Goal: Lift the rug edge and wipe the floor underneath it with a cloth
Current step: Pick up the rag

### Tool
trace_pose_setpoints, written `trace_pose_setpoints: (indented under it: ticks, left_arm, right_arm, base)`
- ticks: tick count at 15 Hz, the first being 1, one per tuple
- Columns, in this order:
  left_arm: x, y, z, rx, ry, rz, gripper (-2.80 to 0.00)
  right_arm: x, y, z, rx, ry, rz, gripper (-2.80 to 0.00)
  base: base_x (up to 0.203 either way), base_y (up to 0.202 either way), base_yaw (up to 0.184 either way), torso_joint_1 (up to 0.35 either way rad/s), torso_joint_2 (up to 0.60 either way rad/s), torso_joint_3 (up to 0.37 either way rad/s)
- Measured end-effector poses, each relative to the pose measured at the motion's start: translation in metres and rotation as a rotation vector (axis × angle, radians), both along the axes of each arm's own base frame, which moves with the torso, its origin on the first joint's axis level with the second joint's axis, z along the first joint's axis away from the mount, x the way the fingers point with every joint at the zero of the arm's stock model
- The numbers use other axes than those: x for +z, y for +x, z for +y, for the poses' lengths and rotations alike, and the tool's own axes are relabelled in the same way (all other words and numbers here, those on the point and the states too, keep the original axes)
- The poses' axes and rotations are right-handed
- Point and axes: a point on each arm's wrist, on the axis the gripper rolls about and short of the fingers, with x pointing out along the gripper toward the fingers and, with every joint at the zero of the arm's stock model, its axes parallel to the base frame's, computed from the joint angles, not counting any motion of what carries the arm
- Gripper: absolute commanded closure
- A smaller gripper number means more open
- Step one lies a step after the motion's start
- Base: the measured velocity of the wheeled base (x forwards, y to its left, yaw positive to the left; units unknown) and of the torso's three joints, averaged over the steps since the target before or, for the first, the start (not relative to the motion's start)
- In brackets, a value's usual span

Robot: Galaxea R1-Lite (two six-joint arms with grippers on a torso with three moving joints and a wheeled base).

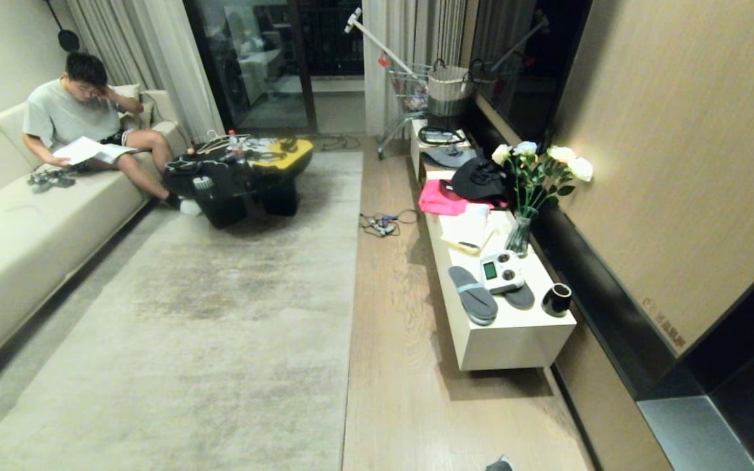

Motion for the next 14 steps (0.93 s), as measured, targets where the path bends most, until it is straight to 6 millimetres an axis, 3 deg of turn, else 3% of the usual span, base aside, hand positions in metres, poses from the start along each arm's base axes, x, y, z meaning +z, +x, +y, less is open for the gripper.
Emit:
trace_pose_setpoints:
  ticks: [14]
  left_arm:
    - [0.0000, 0.0000, 0.0000, 0.000, 0.000, 0.000, 0.00]
  right_arm:
    - [0.0000, 0.0000, 0.0000, 0.000, 0.001, 0.000, 0.00]
  base:
    - [0.000, 0.000, 0.000, 0.000, 0.00, 0.000]
